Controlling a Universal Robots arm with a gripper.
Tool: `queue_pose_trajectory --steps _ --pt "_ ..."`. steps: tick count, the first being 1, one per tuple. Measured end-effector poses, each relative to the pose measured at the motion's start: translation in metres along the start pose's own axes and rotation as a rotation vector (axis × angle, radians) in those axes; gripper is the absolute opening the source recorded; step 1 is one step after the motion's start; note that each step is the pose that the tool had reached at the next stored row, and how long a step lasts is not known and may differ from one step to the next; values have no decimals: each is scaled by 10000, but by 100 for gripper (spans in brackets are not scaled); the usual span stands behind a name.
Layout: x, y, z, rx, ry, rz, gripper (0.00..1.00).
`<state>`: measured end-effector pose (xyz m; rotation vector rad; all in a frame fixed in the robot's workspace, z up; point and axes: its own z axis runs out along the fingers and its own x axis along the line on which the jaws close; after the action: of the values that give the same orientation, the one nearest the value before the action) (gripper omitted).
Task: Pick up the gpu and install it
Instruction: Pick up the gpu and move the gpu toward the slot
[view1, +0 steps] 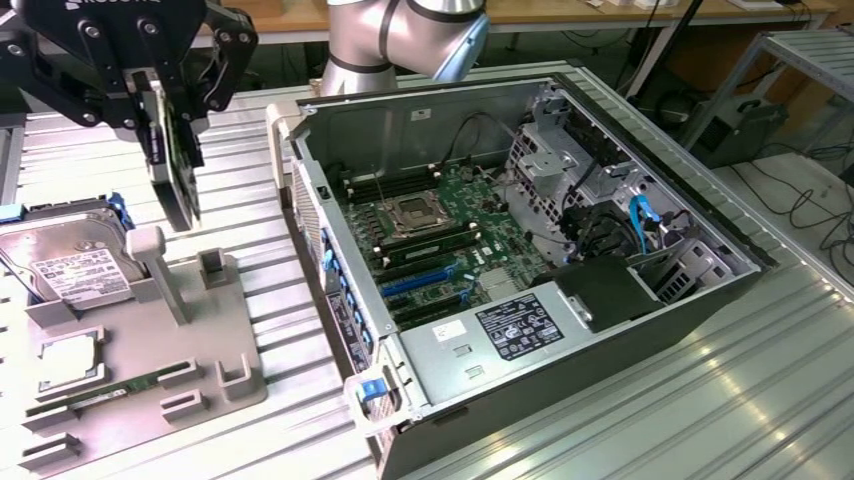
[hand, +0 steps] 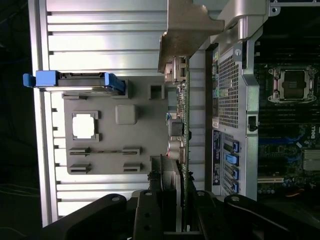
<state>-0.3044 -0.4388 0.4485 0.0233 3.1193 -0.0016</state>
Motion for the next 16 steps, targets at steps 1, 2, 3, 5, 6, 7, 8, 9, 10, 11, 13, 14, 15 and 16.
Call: queue_pose_trajectory --steps 1,2,3,5,6,7,8,9,10,11,13,14,15,16 --pt "-13 0 1 0 -1 0 28" --pt "-26 0 1 -1 -1 0 28" --pt "-44 1 1 0 -1 0 28" --pt "-65 1 1 0 0 0 28" --pt "-74 1 2 0 0 0 28" --pt "-88 1 2 0 -1 0 28" --pt "-100 1 2 0 0 0 28" --pt "-106 1 2 0 0 0 28" --pt "-113 2 3 0 0 0 28" --pt "-120 2 3 0 0 0 28" --pt "-132 2 3 0 0 0 28" --pt "-139 2 3 0 0 0 28" --pt "-148 2 3 0 0 0 28" --pt "-154 2 4 0 0 0 28"
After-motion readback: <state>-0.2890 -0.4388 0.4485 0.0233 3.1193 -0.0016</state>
